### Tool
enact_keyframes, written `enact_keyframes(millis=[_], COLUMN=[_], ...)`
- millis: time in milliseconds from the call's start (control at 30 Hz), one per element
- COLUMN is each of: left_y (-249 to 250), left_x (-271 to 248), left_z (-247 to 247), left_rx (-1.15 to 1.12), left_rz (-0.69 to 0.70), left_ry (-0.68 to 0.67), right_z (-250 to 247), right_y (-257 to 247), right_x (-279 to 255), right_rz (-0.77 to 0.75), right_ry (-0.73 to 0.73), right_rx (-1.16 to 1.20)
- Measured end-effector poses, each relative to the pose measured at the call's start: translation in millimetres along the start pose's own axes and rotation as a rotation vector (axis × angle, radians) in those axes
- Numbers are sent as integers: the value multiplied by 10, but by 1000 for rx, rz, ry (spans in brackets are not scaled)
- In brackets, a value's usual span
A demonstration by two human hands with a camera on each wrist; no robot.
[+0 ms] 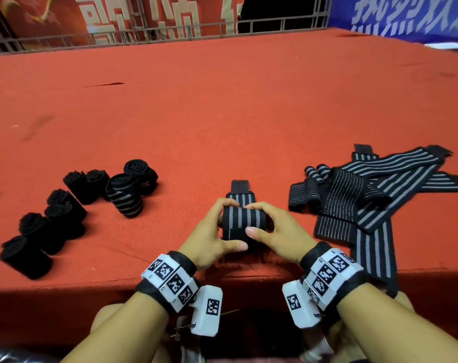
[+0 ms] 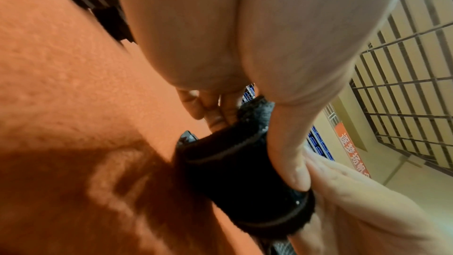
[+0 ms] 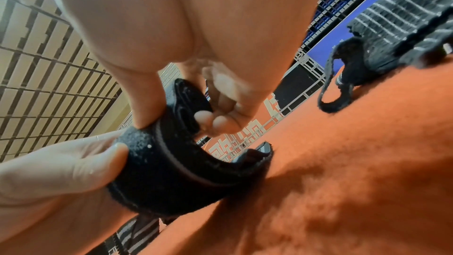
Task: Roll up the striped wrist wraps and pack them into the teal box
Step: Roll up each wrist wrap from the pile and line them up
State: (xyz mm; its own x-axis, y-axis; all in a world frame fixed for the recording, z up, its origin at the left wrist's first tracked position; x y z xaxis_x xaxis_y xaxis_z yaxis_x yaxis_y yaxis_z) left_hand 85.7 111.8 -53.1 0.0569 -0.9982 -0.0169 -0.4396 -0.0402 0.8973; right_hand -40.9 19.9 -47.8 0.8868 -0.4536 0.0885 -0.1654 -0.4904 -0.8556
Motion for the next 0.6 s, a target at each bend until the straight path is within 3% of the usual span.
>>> enact_keyframes(millis=[400, 600], left_y=[65, -86], left_x=[36, 80], left_z=[-11, -65], left_rx=[108, 182], left_rz=[46, -31], left_ry=[83, 79], right_z=[51, 48], right_y=[84, 48], right_x=[13, -53], right_rz=[100, 41], right_ry=[-22, -39], right_rx=[115, 32])
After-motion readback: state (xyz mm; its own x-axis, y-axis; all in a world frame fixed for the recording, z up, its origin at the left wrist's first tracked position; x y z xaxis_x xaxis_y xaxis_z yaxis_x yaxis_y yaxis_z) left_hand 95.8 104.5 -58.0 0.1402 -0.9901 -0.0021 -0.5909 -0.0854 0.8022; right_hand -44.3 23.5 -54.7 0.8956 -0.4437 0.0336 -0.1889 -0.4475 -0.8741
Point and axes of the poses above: each hand's wrist, its own x-axis towards the middle knuckle, its own z-axis out of the palm, y = z × x, the point moved 8 cm from there along x, towards the middle knuckle, and after that the axes turned 11 degrees about -y, right-handed, at the moved point
